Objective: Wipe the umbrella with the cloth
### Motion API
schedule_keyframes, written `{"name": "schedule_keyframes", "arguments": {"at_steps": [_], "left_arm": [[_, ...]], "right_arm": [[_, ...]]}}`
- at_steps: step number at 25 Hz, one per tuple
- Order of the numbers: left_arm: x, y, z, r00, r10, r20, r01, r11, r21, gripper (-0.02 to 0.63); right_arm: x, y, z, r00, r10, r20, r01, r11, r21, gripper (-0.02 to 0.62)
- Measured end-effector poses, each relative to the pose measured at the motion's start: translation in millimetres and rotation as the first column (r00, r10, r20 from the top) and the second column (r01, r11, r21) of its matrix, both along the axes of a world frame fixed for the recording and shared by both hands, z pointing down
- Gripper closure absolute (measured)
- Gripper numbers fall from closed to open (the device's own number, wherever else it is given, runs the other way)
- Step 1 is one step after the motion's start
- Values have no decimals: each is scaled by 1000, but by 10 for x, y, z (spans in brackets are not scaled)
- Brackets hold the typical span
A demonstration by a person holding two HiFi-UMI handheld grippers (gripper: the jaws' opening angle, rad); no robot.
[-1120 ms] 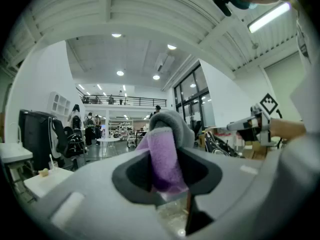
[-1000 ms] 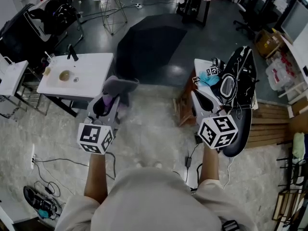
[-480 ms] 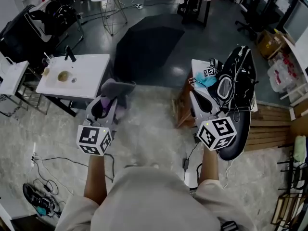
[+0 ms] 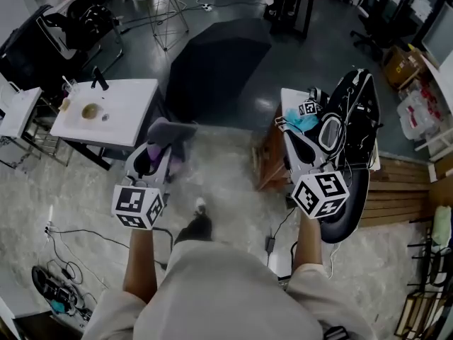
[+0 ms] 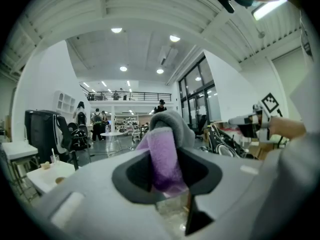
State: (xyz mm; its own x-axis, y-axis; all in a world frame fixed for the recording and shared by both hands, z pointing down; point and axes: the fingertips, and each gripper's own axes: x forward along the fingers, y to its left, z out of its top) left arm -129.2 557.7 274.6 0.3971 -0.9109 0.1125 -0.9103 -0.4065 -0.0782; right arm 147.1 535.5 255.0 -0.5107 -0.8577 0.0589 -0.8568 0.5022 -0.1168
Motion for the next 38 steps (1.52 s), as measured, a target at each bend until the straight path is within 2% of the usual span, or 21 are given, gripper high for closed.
{"name": "schedule_keyframes", "arguments": {"at_steps": [7,9,14,22,28,34,38], "left_arm": [[-124,-923,210,1000,-23,-7,23,1000,-17,476],[-190,-1296,259,999,-31,-11,31,999,-21,476],[-249,-2224,310,999,-17,-31,15,999,-44,476],[-342,-3520,250,1000,5,-17,-6,998,-55,476],[-455,-4201,332,1000,17,-11,-18,997,-77,476],[-528,-4728,474,999,41,-9,-42,994,-102,476],[-542,-5009,620,998,63,0,-63,991,-115,476]], "right_arm": [[-14,-784,219,999,-13,-49,11,999,-38,588],[-20,-1111,254,998,-4,-63,2,999,-44,588],[-51,-2030,243,999,24,-33,-26,997,-69,588],[-307,-3301,291,999,2,-39,-6,995,-99,586],[-457,-3965,380,999,4,-35,-8,992,-125,576],[-529,-4495,581,999,19,-38,-26,984,-175,512],[-580,-4790,807,999,45,-20,-48,975,-218,500]]}}
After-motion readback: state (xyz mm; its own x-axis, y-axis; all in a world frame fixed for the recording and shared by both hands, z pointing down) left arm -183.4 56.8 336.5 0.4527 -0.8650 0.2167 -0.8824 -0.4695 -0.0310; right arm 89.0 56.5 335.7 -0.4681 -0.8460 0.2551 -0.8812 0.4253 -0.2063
